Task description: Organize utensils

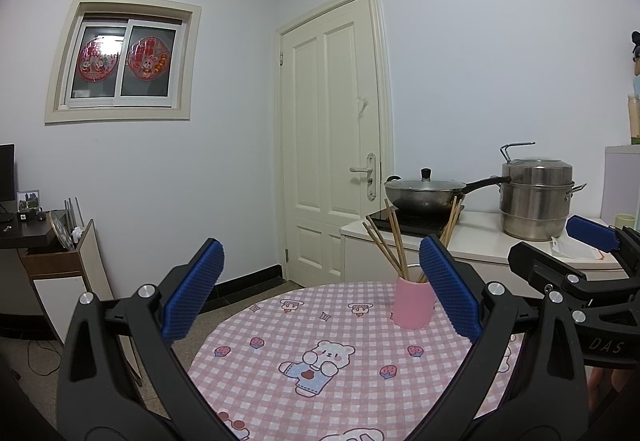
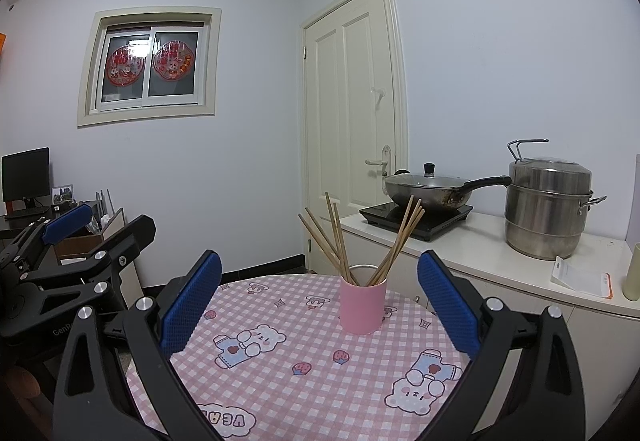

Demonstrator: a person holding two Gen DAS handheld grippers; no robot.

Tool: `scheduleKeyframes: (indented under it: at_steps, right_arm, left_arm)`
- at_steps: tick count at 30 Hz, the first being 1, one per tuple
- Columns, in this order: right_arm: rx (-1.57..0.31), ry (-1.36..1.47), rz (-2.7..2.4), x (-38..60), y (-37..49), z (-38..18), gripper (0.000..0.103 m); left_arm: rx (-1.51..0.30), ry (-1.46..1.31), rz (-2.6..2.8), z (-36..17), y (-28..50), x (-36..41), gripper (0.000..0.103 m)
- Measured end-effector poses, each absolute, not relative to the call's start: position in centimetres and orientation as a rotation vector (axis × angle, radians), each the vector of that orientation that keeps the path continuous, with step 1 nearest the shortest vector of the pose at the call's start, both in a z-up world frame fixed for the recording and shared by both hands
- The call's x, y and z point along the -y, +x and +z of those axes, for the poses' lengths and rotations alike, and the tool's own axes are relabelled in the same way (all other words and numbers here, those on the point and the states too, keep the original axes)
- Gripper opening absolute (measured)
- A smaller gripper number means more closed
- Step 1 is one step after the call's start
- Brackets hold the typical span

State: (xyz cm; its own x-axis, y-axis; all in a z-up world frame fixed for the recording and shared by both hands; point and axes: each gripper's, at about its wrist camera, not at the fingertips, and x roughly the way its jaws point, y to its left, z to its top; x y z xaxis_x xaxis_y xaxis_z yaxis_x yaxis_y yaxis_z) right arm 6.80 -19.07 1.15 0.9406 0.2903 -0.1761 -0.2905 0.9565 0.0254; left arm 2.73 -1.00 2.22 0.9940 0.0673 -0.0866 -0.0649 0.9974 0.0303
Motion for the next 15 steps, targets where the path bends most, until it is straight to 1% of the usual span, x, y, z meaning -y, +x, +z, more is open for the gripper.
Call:
scheduleKeyframes:
  at_steps: [15]
  right_arm:
    - [-0.182, -0.001, 0.298, 18.96, 6.84, 1.18, 0.095]
  left_arm:
    - [-0.088, 0.028, 0.069, 2.26, 2.74, 0.67, 0.096]
